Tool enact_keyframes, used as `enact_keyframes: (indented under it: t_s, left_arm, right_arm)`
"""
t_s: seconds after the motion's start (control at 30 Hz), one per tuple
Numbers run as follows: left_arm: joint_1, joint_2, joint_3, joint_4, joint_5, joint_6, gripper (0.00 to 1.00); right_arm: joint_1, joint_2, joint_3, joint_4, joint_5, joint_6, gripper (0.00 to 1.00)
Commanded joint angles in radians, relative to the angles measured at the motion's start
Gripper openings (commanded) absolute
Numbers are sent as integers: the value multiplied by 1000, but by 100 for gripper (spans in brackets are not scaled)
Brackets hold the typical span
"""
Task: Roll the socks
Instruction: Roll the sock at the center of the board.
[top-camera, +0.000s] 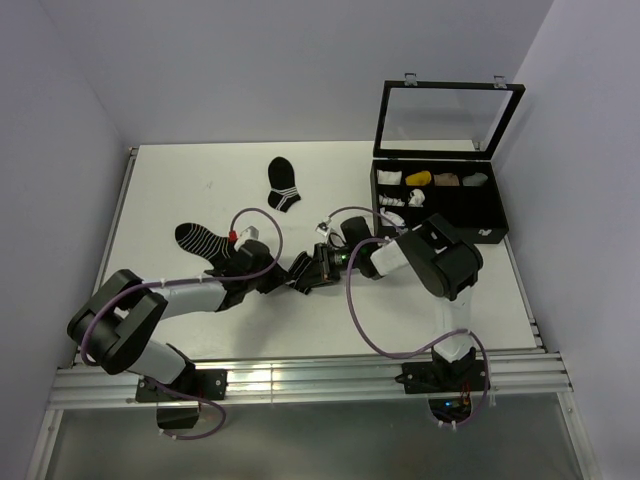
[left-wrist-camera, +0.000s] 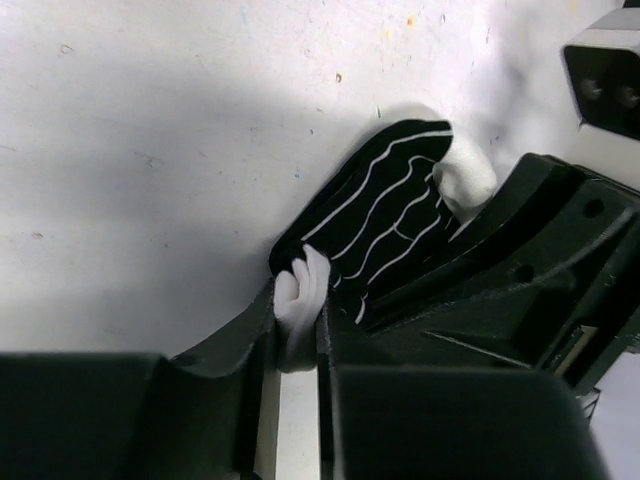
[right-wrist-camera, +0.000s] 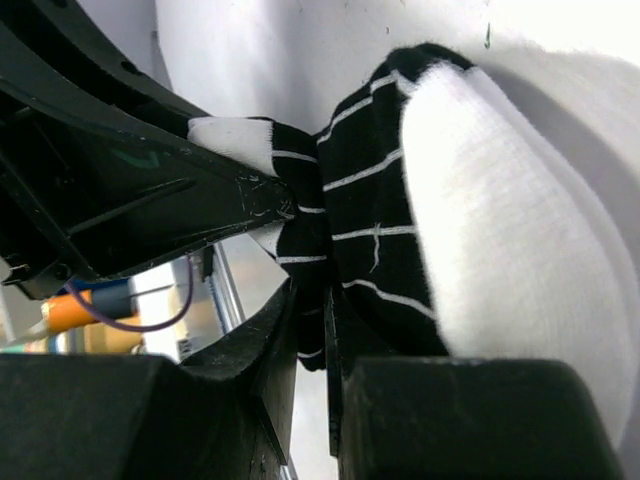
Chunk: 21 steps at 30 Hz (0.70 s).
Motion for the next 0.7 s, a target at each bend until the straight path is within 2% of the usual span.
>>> enact_keyframes:
  t_s: [0.0, 0.13, 0.27, 0.5, 0.67]
  left_arm:
    - [-9, 8, 35, -99, -5, 32, 13]
    - [-14, 9, 81, -164, -16, 46, 5]
    - [-14, 3, 114, -237, -20, 56, 1]
    - [-12, 21, 177, -322, -8, 78, 1]
    - [-14, 43, 207, -371, 14, 90, 1]
  right_arm:
    - [-1, -59, -61, -158, 184, -119, 21]
    - [32, -159, -76, -222, 309, -200, 33]
    - [125, -294, -95, -268, 545, -295, 40]
    - [296, -443, -112, -302, 903, -421, 42]
    - [393, -486, -119, -299, 1041, -501, 44]
